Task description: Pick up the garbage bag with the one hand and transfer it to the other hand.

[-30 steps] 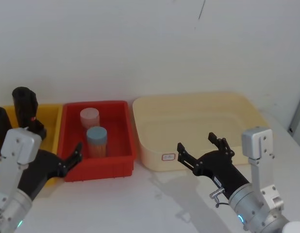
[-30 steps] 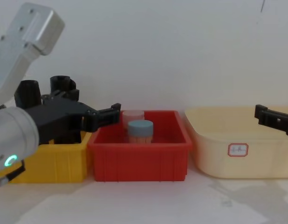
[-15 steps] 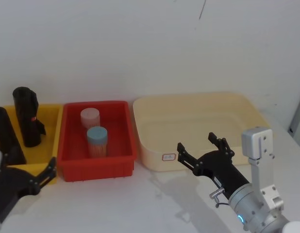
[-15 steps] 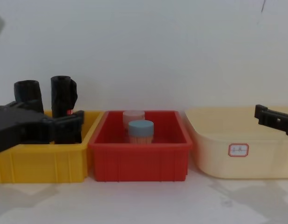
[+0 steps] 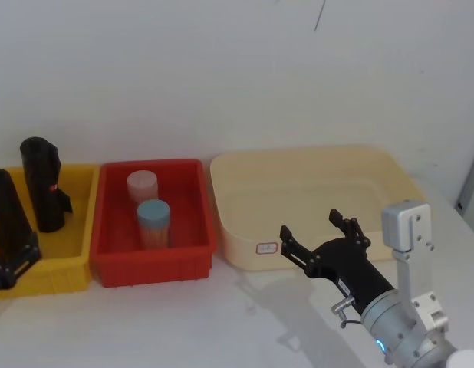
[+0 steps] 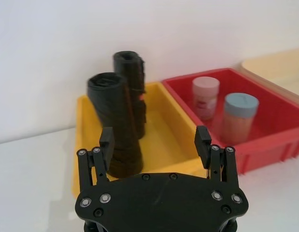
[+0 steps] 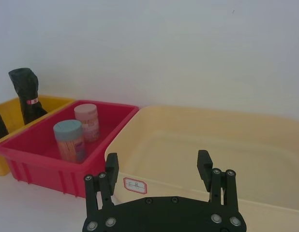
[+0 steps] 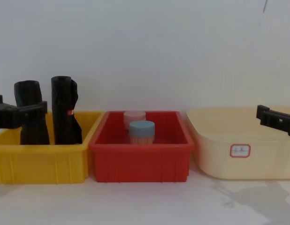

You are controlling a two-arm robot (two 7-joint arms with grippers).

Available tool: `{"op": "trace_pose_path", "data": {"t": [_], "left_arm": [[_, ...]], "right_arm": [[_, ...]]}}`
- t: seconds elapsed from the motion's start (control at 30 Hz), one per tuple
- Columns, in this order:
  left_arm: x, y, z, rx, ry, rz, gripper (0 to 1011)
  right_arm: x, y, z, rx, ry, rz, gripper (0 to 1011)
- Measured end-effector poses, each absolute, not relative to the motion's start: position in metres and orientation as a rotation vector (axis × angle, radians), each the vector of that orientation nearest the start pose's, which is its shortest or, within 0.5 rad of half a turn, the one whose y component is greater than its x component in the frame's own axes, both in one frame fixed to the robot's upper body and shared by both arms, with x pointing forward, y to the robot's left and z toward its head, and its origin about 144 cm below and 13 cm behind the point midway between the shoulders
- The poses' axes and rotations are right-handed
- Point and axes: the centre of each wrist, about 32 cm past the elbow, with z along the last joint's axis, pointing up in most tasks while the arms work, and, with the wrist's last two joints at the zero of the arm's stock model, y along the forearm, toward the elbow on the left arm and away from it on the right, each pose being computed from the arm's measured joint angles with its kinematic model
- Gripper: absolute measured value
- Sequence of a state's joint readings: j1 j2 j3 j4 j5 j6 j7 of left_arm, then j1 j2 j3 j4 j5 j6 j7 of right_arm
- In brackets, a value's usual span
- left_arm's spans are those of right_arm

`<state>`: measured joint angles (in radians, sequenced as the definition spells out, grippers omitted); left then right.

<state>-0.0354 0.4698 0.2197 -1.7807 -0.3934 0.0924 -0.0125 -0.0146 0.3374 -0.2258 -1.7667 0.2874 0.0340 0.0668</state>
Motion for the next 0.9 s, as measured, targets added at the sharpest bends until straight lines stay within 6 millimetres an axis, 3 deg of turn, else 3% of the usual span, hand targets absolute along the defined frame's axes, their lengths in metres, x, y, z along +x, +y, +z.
{"op": "trace_pose_path", "data": {"t": [0.33, 0.9], "left_arm": [[0.481, 0.278, 1.219, 0.047, -0.069, 1.299, 1000], [0.507, 0.28, 1.228, 0.125, -0.085, 1.327, 1000]], "right_arm": [[0.443, -0.237, 1.189, 0.026, -0.075, -1.23, 1001], [0.443, -0.237, 1.189, 0.026, -0.075, -1.229, 1001]]}}
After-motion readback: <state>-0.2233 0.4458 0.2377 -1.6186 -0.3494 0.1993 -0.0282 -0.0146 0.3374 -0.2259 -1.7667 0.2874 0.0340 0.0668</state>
